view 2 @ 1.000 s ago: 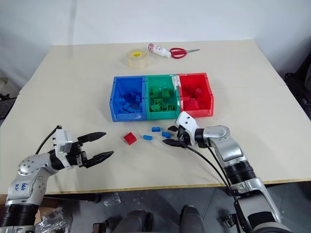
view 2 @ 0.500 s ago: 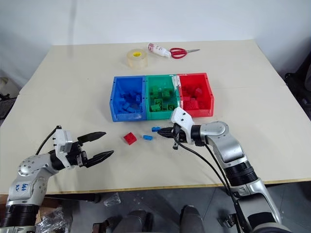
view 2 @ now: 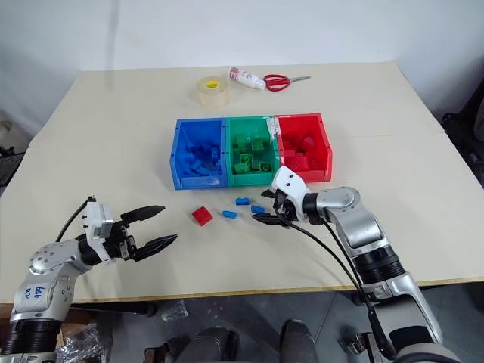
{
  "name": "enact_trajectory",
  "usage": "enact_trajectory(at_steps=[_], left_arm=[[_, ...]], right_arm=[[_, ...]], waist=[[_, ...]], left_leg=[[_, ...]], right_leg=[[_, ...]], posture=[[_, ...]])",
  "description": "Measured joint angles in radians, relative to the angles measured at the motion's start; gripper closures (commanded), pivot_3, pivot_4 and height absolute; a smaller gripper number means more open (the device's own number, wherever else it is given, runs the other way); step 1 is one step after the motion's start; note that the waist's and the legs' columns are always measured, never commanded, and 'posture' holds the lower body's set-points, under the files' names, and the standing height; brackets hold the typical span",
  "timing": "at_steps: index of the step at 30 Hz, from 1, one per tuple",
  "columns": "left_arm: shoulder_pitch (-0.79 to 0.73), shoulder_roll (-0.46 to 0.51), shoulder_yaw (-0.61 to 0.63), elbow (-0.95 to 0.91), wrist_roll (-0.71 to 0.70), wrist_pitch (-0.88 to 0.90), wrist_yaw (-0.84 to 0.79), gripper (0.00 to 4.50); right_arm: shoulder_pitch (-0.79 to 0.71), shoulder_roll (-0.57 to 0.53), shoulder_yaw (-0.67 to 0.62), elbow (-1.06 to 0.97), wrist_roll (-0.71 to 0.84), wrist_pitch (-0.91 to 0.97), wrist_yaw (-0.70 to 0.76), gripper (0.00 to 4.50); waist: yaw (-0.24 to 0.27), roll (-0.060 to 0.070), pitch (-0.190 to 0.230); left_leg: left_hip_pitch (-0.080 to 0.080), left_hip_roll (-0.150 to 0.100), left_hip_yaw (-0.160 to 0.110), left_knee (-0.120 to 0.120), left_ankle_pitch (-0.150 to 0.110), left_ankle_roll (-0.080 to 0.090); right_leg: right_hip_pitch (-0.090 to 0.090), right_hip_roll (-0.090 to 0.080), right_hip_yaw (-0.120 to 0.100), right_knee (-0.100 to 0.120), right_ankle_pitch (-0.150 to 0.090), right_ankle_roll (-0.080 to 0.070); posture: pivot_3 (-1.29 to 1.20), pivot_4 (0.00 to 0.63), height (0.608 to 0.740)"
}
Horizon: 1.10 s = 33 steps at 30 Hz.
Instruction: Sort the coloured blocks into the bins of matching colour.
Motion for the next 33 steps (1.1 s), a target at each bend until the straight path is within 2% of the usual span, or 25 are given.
enact_trajectory(at_steps=[2, 5, 14, 20, 26, 33], left_arm=[[0.001, 0.0, 0.0, 0.0, 0.0, -0.001, 0.0, 0.0], [0.002, 0.0, 0.0, 0.0, 0.0, -0.002, 0.0, 0.0], [0.023, 0.0, 0.0, -0.004, 0.0, -0.003, 0.012, 0.0], [0.022, 0.0, 0.001, -0.004, 0.0, -0.003, 0.022, 0.0], [0.003, -0.003, 0.001, -0.003, 0.0, -0.009, 0.027, 0.0], [-0.021, -0.009, -0.005, 0.008, 0.002, -0.019, 0.03, 0.0]], right_arm=[[-0.009, 0.005, 0.018, 0.022, -0.013, 0.001, 0.001, 0.3], [-0.021, 0.016, 0.031, 0.042, -0.031, -0.001, 0.0, 1.01], [-0.029, 0.022, 0.044, 0.042, -0.045, -0.009, 0.016, 4.14], [-0.05, 0.028, 0.02, 0.003, -0.01, 0.004, 0.029, 4.18], [-0.243, 0.137, -0.034, 0.059, 0.024, -0.003, -0.007, 4.18], [-0.474, 0.339, -0.048, 0.491, -0.031, -0.244, -0.156, 1.74]], waist=[[0.0, 0.0, 0.0], [0.0, 0.0, 0.0], [-0.001, 0.0, 0.0], [-0.002, 0.0, 0.0], [-0.021, 0.0, 0.0], [-0.039, 0.0, 0.0]], left_leg=[[0.0, 0.0, 0.0, 0.0, 0.0, 0.0], [0.0, 0.0, 0.0, 0.0, 0.0, 0.0], [0.0, 0.0, 0.0, 0.0, 0.0, 0.0], [0.0, 0.0, 0.0, 0.0, 0.0, 0.0], [0.0, 0.001, 0.0, -0.001, 0.0, -0.001], [0.0, 0.0, -0.001, -0.003, 0.0, -0.001]], right_leg=[[0.0, 0.0, 0.0, 0.0, 0.0, 0.0], [0.0, 0.0, 0.0, 0.0, 0.0, 0.0], [0.0, 0.0, 0.0, 0.0, 0.0, 0.0], [0.0, 0.0, 0.0, 0.0, 0.0, 0.0], [-0.001, 0.001, -0.001, 0.001, 0.0, 0.0], [-0.002, 0.0, -0.002, 0.003, 0.0, 0.0]], posture=[[0.0, 0.15, 0.74], [0.0, 0.15, 0.74], [0.0, 0.15, 0.74], [0.0, 0.15, 0.74], [0.0, 0.15, 0.74], [0.0, 0.15, 0.74]])
